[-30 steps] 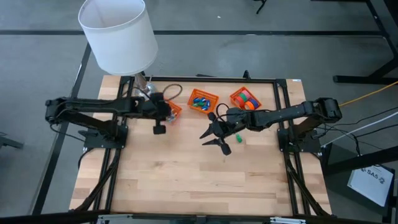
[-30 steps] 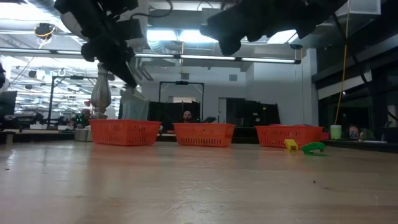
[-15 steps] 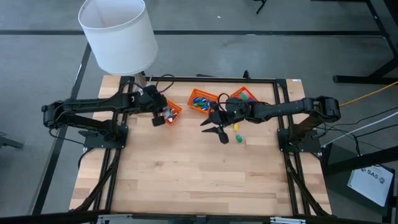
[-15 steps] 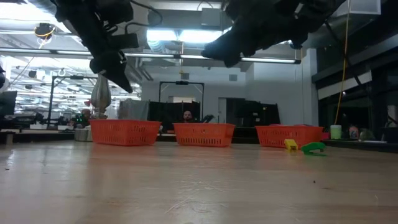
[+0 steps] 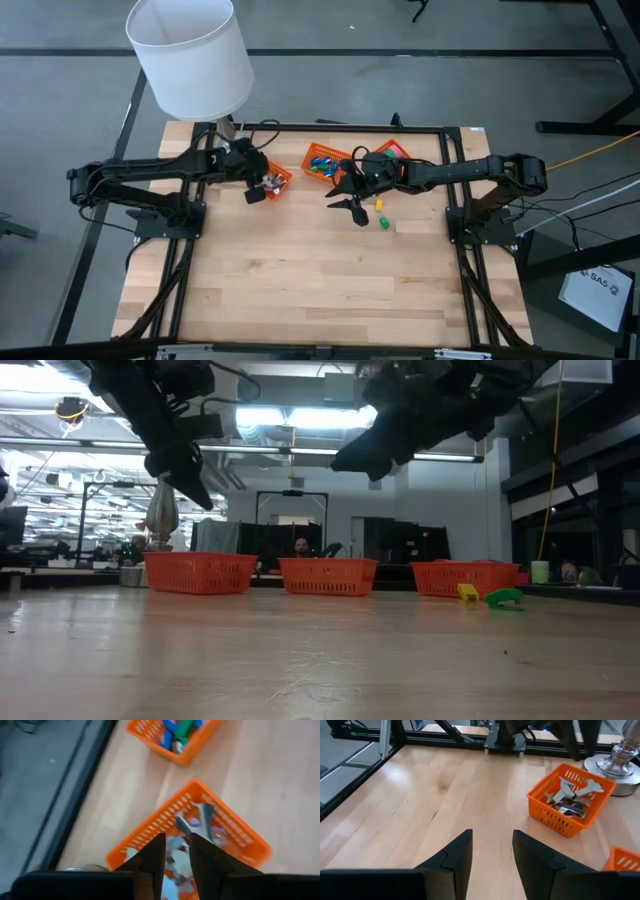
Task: Pick and place Stapler, Stapler remover, tape
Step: Put the yellow stapler into the middle orange bin
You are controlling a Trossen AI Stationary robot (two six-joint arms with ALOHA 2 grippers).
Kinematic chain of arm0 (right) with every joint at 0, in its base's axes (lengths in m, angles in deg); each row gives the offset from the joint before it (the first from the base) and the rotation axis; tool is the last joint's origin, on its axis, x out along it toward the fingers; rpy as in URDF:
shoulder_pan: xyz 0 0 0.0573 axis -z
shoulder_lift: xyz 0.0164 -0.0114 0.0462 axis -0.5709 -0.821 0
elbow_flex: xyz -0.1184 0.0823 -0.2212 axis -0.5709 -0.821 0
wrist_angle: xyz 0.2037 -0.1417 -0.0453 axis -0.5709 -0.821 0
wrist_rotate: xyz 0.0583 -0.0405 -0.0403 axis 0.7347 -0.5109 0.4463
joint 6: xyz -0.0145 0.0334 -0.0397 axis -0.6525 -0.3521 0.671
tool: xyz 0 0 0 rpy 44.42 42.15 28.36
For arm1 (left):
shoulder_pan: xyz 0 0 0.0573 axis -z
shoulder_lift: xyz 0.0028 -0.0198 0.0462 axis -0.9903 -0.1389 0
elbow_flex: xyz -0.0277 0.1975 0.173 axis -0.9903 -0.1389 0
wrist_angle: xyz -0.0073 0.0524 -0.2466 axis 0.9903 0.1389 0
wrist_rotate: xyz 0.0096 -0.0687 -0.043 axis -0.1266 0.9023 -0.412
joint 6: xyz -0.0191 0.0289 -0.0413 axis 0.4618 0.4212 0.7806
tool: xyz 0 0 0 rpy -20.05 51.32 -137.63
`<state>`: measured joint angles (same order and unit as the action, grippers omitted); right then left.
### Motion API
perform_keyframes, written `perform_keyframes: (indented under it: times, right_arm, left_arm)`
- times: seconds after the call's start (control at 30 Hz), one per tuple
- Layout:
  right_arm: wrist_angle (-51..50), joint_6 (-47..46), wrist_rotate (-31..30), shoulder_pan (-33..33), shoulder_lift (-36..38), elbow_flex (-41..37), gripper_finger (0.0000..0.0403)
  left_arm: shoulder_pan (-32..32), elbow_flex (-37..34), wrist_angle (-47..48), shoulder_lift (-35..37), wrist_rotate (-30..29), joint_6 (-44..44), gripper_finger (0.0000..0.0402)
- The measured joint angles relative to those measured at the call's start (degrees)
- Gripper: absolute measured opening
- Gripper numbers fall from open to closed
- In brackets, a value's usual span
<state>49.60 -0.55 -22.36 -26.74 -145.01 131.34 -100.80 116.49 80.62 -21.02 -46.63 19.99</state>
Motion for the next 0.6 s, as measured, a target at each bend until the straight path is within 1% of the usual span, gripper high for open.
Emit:
perform_keyframes:
  times: [0.1,0.23,0.33,0.43,0.5,0.6]
  right_arm:
    - [0.0,0.0,0.0,0.0,0.0,0.0,0.0144]
    - [-1.7,0.0,0.0,0.0,0.0,0.0,0.0144]
    - [-3.3,0.0,0.0,0.0,0.0,0.0,0.0144]
    - [-4.5,0.0,0.0,0.0,0.0,0.0,0.0144]
    - [-4.6,0.0,0.0,0.0,0.0,0.0,0.0144]
    - [-4.1,0.0,0.0,0.0,0.0,0.0,0.0145]
  left_arm:
    - [0.2,-0.2,1.2,0.2,2.5,-0.4,0.008]
    - [0.8,-5.1,-4.6,4.0,6.1,-1.8,0.0077]
    - [0.8,-10.6,-12.0,9.6,10.5,-1.6,0.0079]
    - [0.8,-15.3,-17.7,15.9,13.3,-0.5,0.0081]
    - [1.0,-17.7,-20.2,20.4,14.6,-0.1,0.0081]
    - [1.6,-21.7,-23.0,27.1,14.8,0.5,0.008]
